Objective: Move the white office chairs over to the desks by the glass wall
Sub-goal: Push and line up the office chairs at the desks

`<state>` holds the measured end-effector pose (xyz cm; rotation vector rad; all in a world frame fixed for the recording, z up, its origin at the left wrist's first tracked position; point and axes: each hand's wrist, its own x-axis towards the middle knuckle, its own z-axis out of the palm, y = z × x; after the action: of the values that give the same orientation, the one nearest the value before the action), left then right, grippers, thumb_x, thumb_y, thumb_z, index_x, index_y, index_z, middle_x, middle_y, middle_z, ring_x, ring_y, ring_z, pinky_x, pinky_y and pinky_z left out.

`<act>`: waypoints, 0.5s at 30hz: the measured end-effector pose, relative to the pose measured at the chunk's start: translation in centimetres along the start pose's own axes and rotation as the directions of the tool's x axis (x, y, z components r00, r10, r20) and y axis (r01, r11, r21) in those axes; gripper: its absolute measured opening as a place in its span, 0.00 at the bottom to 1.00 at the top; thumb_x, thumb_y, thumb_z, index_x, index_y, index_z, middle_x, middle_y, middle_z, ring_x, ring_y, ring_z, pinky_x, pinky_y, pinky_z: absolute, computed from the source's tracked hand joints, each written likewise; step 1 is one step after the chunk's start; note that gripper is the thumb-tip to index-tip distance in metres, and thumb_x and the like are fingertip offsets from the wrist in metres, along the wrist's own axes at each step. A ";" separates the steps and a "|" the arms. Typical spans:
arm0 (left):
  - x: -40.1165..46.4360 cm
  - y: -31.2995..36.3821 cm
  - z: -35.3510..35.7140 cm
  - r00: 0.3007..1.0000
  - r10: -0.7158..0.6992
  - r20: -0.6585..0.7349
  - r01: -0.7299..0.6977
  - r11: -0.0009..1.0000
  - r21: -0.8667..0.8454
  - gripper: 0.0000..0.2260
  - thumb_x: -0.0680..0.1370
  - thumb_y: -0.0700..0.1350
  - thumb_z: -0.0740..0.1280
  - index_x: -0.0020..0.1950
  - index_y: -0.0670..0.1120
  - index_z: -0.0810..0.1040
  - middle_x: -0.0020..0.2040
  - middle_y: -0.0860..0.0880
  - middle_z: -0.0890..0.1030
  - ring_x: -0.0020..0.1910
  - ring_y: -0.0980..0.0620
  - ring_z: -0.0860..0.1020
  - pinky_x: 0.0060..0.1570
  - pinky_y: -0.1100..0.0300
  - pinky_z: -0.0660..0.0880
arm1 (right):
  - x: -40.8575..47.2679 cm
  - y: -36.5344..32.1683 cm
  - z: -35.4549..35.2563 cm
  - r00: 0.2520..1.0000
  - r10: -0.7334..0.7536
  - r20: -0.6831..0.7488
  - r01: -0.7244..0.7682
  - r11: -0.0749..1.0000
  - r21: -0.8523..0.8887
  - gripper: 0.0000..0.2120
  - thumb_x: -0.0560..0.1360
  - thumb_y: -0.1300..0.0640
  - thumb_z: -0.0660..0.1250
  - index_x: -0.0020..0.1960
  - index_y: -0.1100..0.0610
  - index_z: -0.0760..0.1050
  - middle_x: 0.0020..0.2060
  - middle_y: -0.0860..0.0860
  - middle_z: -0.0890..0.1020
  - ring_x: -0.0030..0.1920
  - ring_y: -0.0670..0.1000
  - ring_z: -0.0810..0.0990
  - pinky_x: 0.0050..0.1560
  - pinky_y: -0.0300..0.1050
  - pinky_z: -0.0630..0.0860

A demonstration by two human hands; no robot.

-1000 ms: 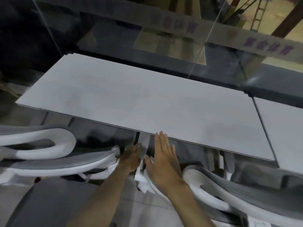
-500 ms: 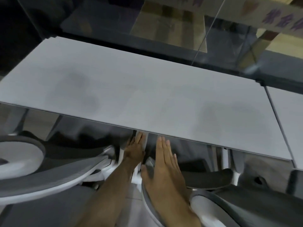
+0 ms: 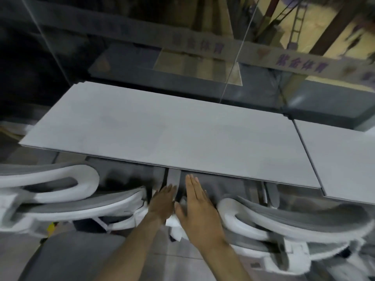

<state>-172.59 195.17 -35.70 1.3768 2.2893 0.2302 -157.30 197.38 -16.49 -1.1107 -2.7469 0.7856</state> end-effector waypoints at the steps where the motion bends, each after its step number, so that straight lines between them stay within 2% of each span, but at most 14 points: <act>1: -1.5 0.5 -0.5 1.000 0.001 -0.010 -0.001 1.000 -0.010 0.27 0.84 0.50 0.59 0.82 0.50 0.55 0.82 0.50 0.58 0.80 0.50 0.59 0.77 0.50 0.60 | -1.2 -0.5 -0.5 1.000 -0.016 -0.026 0.016 1.000 -0.006 0.35 0.83 0.47 0.58 0.83 0.52 0.44 0.82 0.44 0.46 0.81 0.43 0.46 0.80 0.46 0.54; 5: -7.9 2.8 -3.8 0.998 -0.026 -0.057 0.025 0.999 -0.026 0.25 0.82 0.49 0.60 0.80 0.50 0.62 0.79 0.50 0.66 0.77 0.51 0.65 0.74 0.52 0.66 | -6.7 -1.7 -1.9 0.994 -0.035 -0.102 0.030 0.998 -0.051 0.34 0.83 0.47 0.58 0.83 0.54 0.48 0.82 0.47 0.51 0.82 0.46 0.48 0.81 0.47 0.54; 9: -16.1 4.9 -7.6 0.986 0.042 -0.161 -0.044 0.999 -0.006 0.21 0.80 0.45 0.63 0.74 0.51 0.70 0.70 0.51 0.76 0.67 0.49 0.75 0.66 0.53 0.73 | -13.9 -2.8 -3.3 0.981 -0.025 -0.195 0.015 0.999 -0.052 0.33 0.82 0.50 0.62 0.82 0.56 0.53 0.82 0.50 0.55 0.81 0.48 0.53 0.78 0.51 0.61; 12: -22.7 6.8 -10.0 0.982 0.064 -0.180 -0.057 0.997 0.049 0.19 0.80 0.43 0.62 0.71 0.49 0.71 0.67 0.50 0.77 0.65 0.47 0.75 0.63 0.52 0.73 | -19.6 -3.5 -4.0 0.983 -0.016 -0.181 0.001 0.997 -0.081 0.33 0.83 0.50 0.60 0.83 0.54 0.49 0.82 0.50 0.52 0.82 0.48 0.50 0.80 0.48 0.54; 15: -29.0 8.2 -11.0 0.976 0.112 -0.188 -0.087 0.987 0.138 0.20 0.80 0.45 0.62 0.72 0.50 0.71 0.65 0.49 0.76 0.64 0.46 0.75 0.61 0.48 0.74 | -24.9 -3.6 -3.5 0.977 0.019 -0.213 -0.038 0.996 -0.086 0.33 0.81 0.50 0.62 0.82 0.56 0.54 0.81 0.54 0.58 0.81 0.52 0.56 0.79 0.51 0.58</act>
<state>-159.68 174.93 -14.44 1.6002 2.4336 0.2641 -140.35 180.08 -8.80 -1.1771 -2.6156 0.5175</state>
